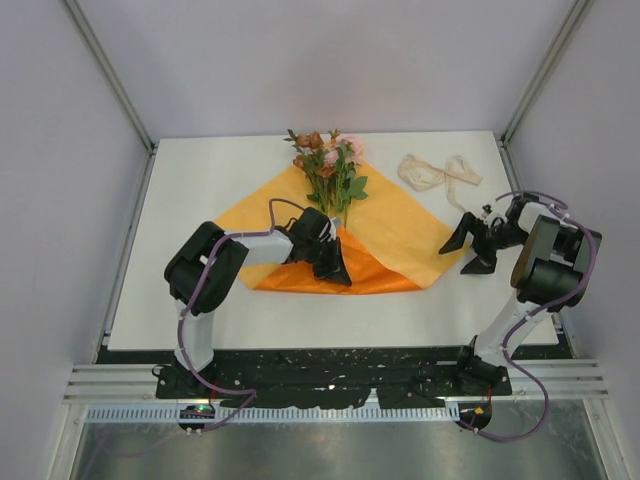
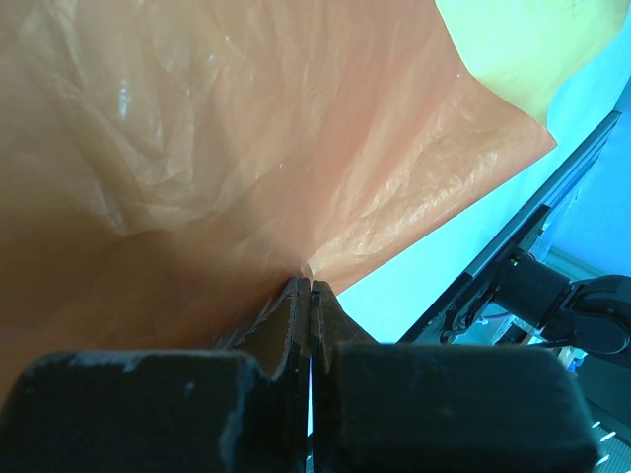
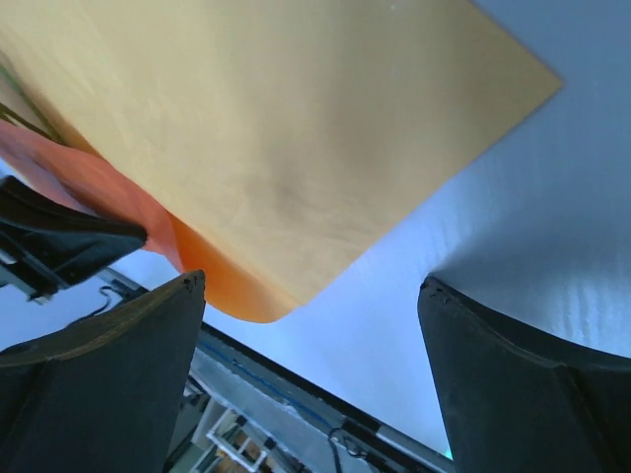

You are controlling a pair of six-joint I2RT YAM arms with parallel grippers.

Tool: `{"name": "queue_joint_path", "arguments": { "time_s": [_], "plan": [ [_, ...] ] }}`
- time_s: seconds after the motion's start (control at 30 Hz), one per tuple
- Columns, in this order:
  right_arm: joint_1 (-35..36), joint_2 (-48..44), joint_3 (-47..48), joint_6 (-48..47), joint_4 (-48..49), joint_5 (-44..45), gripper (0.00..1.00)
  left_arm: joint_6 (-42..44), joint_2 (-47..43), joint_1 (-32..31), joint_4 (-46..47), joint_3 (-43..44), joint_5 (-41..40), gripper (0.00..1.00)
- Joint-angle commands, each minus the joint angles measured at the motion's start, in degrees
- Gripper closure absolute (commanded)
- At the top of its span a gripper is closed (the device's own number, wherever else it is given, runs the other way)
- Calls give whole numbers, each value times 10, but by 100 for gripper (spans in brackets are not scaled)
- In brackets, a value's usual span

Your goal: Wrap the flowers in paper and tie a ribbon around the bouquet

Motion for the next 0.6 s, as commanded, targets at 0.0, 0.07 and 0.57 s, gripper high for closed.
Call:
{"name": "queue_joint_path", "arguments": {
  "time_s": [0.0,0.07,0.57],
  "plan": [
    [4,58,-6,78,103,-55,7,22,15,3,-41,2,-30,100],
    [4,77,-23,114,156,-104,10,23,14,4,-39,0,-33,100],
    [-1,-44,-197,388,556,-228,13,24,14,4,-37,1,-36,100]
  ]
}}
